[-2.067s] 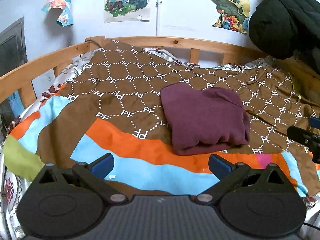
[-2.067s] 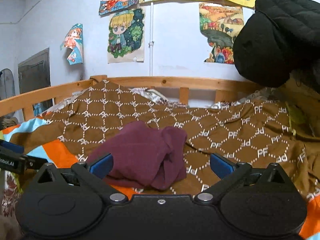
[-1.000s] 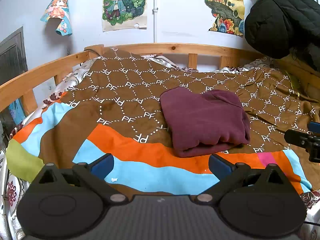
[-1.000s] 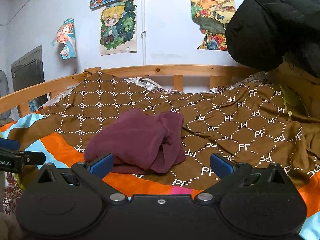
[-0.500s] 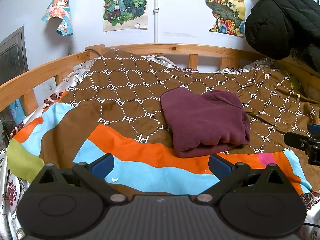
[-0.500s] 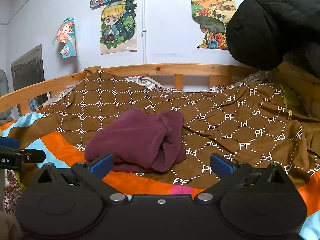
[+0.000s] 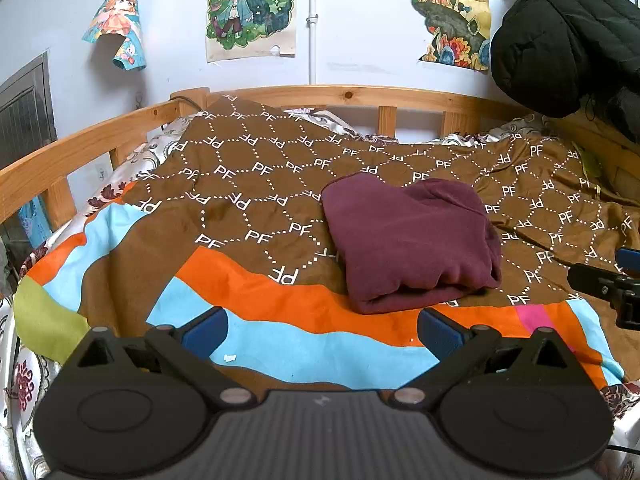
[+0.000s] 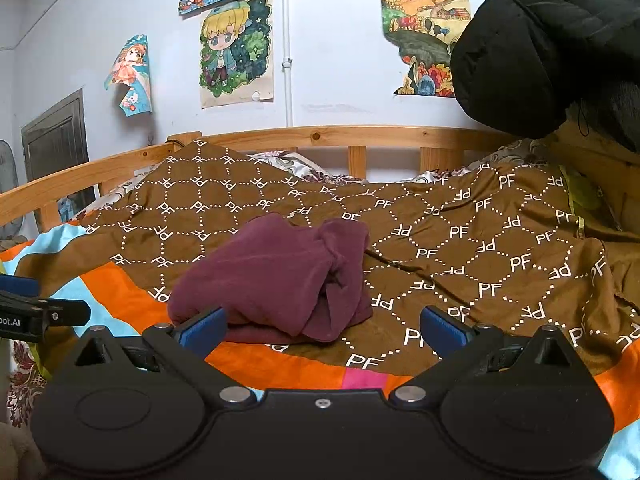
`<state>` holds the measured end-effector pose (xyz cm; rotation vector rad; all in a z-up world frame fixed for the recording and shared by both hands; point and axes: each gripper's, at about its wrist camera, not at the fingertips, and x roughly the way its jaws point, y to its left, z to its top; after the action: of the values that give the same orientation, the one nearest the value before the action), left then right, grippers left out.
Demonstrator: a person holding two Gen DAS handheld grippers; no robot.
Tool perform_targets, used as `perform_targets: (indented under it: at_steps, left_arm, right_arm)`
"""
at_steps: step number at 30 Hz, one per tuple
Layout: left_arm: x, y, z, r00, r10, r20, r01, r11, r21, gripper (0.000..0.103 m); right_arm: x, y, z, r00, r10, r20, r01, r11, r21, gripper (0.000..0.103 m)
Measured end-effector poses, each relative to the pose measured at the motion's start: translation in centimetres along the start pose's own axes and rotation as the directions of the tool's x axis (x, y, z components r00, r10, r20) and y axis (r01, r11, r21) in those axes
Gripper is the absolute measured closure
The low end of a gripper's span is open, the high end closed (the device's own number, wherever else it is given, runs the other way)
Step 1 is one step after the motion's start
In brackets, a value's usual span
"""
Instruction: Fold small clothes
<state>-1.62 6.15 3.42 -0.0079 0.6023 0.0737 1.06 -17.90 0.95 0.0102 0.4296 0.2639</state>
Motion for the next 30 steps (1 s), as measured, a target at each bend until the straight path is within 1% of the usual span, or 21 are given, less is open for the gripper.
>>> perform_targets:
  at_steps: [10,18,20,25,30]
  left_arm:
    - [0.00,-0.09,0.02,1.000,0.001,-0.001,-0.001,1.000,0.000,0.001]
    - [0.35,0.84,0.16,0.999,-0.001,-0.050,-0.002,0.998,-0.059,0.001]
    - [0.39,0.88,0.13,0.999,0.006,-0.054,-0.009,0.998,-0.060,0.001]
    - [0.41,0.68,0.04,0.998,-0.004,-0.061,0.001,0.999,-0.051,0.001]
    - [0.53,0.80,0.01,0.997,-0.020,-0.070,0.016,0.998,-0.061,0.001]
  right_arm:
    - [0.15,0.09,-0.16,1.000,-0.002,-0.003,0.002,1.000,0.004,0.001]
    - [0.14,0.04,-0.18,1.000,-0.002,-0.005,0.002,1.000,0.006,0.001]
    - [0.35,0.07,-0.24,1.000,-0.003,-0.010,0.003,1.000,0.008,0.001]
    - [0.57,0.28,-0.23,1.000,-0.005,-0.019,0.005,1.000,0.009,0.001]
    - [0.53,0.38,-0.17,1.000,-0.005,-0.018,0.005,1.000,0.001,0.001]
